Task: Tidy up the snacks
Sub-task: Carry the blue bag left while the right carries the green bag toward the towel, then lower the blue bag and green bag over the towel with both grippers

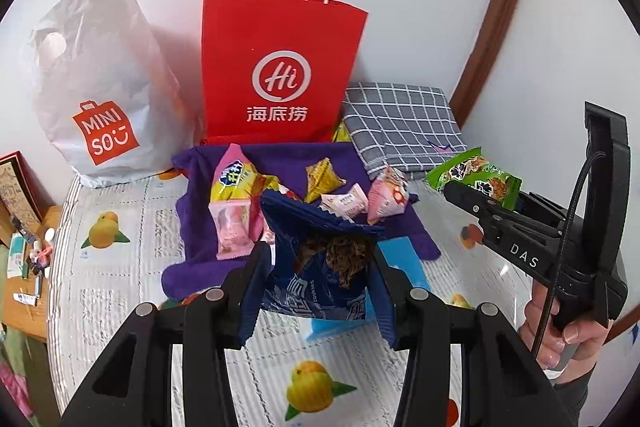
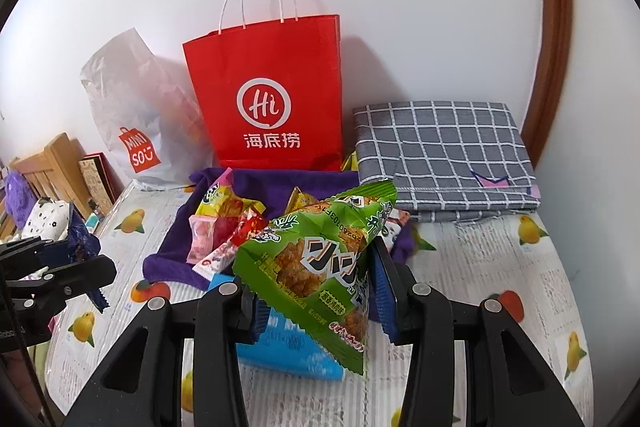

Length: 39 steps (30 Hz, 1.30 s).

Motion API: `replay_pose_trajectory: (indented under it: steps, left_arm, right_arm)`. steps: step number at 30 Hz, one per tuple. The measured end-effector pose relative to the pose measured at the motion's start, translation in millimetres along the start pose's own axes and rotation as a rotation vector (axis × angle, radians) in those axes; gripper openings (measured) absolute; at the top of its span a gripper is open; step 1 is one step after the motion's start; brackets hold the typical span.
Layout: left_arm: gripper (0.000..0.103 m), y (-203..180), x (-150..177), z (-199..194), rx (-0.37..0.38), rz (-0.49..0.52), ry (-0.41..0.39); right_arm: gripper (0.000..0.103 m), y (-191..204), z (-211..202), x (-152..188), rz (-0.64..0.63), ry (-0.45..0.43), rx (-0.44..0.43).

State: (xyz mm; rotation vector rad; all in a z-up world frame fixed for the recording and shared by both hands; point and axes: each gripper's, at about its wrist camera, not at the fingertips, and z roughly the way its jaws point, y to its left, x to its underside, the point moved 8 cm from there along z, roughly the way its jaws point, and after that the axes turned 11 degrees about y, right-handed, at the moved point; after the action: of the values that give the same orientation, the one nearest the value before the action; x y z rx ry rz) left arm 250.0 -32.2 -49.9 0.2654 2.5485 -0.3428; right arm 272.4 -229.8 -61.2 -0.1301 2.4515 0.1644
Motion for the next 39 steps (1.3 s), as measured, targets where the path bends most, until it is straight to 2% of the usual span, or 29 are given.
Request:
replay_pose_trajectory:
  steps: [15,27,39]
  left_arm:
    - [0.045,26.8,-40.3,21.1,-0.012,-0.031,-0.008]
    - [0.045,33.9,-56.7,31.9,0.003,-0.057,-0.018]
    - [0.045,36.7,-71.7,41.8,-0.018,-0.053,-0.031]
  right_arm:
    - [0.043,0.6,50.8,-34.9,-0.02,0.037,-0.005]
    - [0.043,9.5,58.3,-55.7,-0.062,0.021,-0.005]
    - [0.043,14.2,64.1,-72.9,-0.106,0.001,-0.005]
